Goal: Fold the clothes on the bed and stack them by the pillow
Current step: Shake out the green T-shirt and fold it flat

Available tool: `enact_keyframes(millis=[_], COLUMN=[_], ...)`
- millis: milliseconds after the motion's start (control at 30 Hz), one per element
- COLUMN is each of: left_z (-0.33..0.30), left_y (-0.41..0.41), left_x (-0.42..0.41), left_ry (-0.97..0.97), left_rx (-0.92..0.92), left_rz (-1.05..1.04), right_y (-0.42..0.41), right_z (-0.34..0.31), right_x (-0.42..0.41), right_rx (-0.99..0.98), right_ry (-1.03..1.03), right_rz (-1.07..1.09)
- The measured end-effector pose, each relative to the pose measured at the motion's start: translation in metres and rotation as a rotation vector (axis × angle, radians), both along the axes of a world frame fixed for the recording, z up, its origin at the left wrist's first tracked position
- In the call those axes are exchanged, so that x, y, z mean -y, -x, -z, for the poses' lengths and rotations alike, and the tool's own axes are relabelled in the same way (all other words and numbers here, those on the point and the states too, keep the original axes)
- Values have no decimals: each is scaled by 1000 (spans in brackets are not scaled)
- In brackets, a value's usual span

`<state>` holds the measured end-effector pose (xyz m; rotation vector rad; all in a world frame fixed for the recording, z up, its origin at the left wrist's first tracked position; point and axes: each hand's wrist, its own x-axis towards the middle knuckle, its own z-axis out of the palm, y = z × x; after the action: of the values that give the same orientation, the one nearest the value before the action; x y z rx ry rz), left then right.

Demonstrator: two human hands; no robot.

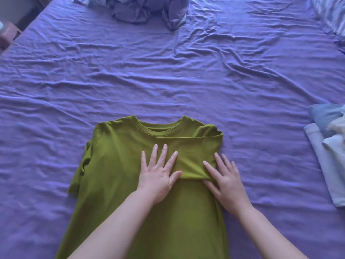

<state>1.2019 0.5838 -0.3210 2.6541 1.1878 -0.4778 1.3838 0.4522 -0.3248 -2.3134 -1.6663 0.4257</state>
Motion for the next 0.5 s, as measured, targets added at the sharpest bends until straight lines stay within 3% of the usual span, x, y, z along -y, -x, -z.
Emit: enact_keyframes(millis=[100, 233, 400, 500], left_z=[-1, -7, -9, -4], left_y=[0, -7, -15, -15], left_x=[8, 15, 17, 13], left_ry=[-16, 31, 70, 65], left_rx=[-11, 4, 14, -23], left_rz=[25, 44, 8, 19], right_y=[2, -9, -7, -4], right_z=[1, 0, -5, -1], right_x=[7, 26, 33, 20], right_rx=[-76, -96, -216, -191], right_ry=[-193, -257, -148, 46], right_rz=[115, 162, 263, 280])
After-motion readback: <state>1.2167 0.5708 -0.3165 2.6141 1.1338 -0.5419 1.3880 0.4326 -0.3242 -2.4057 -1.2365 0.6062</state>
